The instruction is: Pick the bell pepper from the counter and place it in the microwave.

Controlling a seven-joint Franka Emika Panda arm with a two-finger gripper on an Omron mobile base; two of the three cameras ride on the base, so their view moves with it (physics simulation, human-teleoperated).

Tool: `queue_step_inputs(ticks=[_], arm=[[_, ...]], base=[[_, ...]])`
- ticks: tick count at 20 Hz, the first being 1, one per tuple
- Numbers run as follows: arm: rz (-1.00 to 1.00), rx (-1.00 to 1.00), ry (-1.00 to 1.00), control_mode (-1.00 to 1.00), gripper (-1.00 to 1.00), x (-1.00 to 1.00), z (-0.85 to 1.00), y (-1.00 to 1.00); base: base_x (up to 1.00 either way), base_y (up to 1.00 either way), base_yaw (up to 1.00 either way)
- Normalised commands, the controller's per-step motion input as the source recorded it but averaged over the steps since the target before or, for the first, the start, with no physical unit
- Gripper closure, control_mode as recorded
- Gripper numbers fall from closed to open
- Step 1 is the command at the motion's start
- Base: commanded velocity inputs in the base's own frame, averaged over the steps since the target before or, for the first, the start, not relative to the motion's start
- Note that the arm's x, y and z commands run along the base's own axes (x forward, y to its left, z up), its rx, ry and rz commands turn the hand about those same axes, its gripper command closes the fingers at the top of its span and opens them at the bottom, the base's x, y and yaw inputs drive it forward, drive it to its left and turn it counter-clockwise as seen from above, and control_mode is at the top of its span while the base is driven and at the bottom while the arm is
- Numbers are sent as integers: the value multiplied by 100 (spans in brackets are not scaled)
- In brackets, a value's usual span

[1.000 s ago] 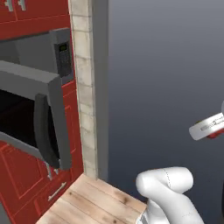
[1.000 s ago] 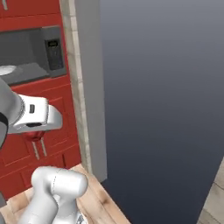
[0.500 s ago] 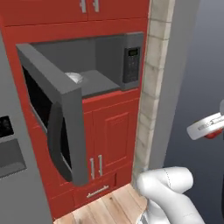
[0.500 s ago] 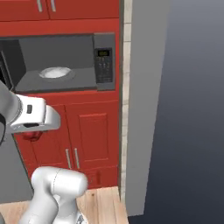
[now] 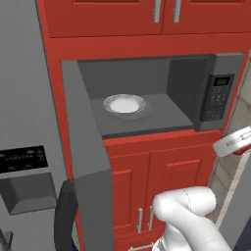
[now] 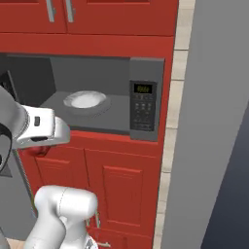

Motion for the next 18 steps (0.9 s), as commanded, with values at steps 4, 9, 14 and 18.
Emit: queue_step_inputs(ticks=[4, 9, 14, 18], arm=[[0, 0, 0, 100, 100, 0, 0, 0], [0, 0, 0, 100, 100, 0, 0, 0], [0, 0, -1, -100, 100, 0, -4, 5], [0, 0, -30, -100, 100, 46, -32, 41]], base=[[83, 9, 28], [10, -1, 2], [-13, 1, 0], [0, 0, 0]])
